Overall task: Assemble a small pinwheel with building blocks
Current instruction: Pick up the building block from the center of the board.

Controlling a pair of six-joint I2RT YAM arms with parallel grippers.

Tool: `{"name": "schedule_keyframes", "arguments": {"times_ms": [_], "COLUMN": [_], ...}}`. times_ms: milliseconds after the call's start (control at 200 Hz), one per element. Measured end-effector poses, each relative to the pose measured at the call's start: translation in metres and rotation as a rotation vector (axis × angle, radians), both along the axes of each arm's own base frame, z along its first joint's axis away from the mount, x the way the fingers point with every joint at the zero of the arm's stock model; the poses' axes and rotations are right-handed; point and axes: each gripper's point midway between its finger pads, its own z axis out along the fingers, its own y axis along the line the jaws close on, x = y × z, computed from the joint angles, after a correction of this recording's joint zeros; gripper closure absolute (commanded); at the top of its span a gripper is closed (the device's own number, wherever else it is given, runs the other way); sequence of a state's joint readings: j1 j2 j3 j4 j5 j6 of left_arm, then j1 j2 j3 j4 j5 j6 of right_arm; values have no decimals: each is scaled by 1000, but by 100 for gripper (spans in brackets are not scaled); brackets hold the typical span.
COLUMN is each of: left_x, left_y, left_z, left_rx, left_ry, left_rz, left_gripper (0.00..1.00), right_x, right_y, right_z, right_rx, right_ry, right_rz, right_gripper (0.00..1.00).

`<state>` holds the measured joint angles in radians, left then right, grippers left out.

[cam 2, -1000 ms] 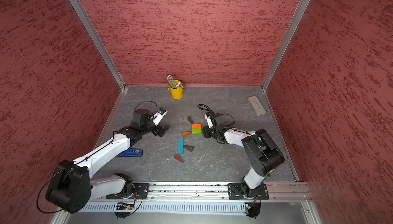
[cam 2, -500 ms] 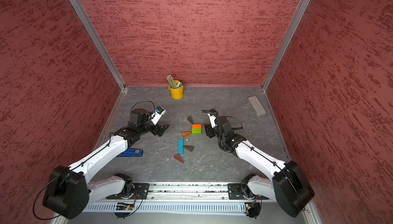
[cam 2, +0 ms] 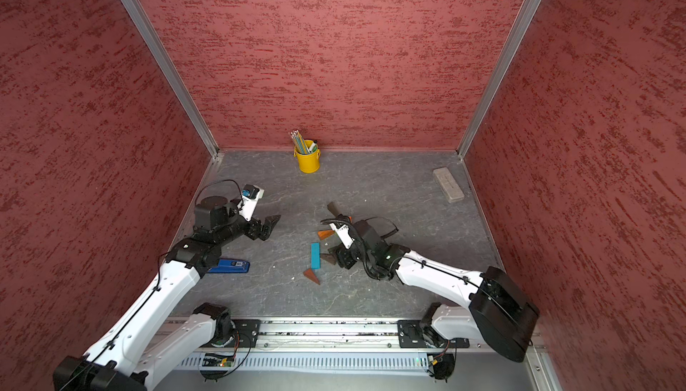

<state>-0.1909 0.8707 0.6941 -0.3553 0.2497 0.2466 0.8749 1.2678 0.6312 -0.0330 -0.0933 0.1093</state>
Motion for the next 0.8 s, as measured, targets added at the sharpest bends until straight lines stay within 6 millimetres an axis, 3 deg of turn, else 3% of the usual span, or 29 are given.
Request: {"name": "schedule_keyframes", "arguments": {"times_ms": [110,311,531,802], "left_x": [-5,-15,-33,-44], "left_y": [9,7,-5,-1], "left_z": [4,28,14,26], "left_rx": [-50,-181,-274,-308], "left_ry": [39,122,277,250], "left_rz": [53,78,52,61], "left_gripper": [0,0,0,0], "right_x": [-14,-18,-16,-15], "right_y": [4,1,4,13], "right_z": [-7,-14,-40,-66], "right_rx": [-65,-225,-311,-340], "right_ry": [-19,-151,-156,-105], "right_rz": [100,288,425,521], "right_gripper": [37,36,42,50]}}
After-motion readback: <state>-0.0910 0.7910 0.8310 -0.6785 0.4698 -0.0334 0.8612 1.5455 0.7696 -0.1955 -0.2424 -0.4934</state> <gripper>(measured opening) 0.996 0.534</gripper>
